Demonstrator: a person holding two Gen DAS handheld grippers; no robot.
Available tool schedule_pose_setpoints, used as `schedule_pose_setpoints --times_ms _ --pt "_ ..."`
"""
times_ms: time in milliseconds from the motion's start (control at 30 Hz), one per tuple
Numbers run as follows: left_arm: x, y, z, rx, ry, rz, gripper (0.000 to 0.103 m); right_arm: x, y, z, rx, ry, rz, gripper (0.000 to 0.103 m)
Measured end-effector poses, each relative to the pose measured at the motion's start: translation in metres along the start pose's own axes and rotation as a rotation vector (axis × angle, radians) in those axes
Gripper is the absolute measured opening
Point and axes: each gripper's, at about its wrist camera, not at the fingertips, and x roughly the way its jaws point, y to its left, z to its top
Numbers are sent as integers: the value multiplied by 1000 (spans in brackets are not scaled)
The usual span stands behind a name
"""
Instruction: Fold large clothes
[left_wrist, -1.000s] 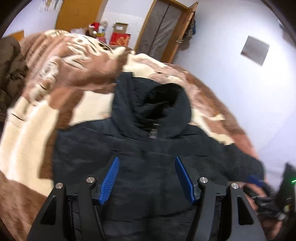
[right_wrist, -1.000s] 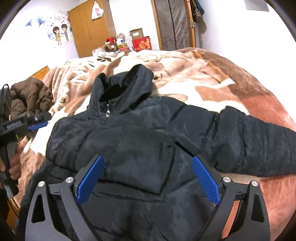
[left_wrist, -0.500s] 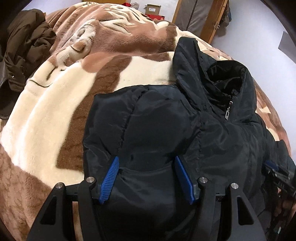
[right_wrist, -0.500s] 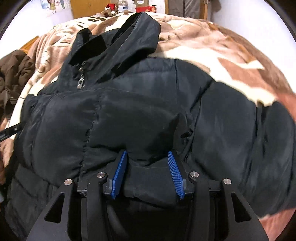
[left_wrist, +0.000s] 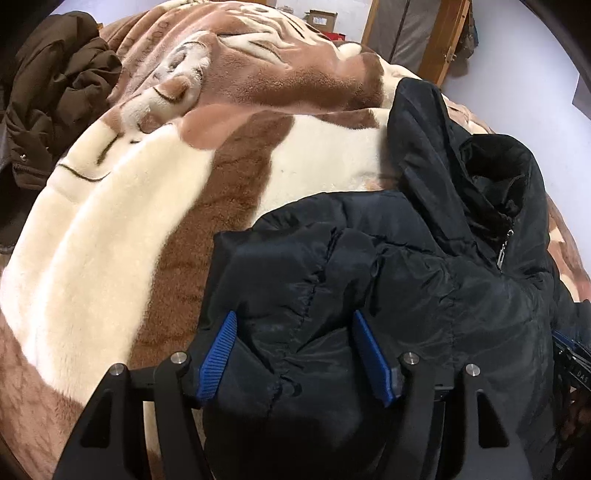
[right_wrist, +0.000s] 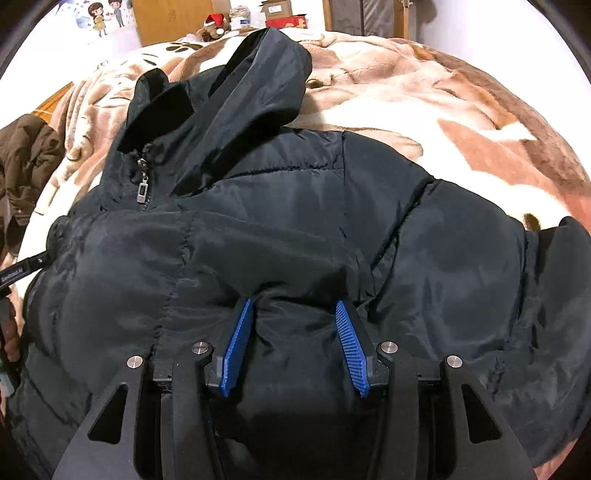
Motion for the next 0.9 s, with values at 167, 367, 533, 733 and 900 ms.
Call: schedule_pose_setpoints --times_ms 167,367,533,733,900 --pt "-16 -8 1 4 19 33 66 -23 -2 3 23 15 1 48" --pt "-98 -29 -33 58 -55 -39 65 -102 -8 -44 54 -77 21 48" --pt "-164 -53 -83 108 -104 -93 65 -158 -20 -96 122 -107 57 49" --pt "-214 -84 -146 120 -90 -139 65 -203 -40 -152 196 -105 67 49" --pt "-232 -105 -180 130 -65 -166 65 -229 -62 -182 237 -132 43 49"
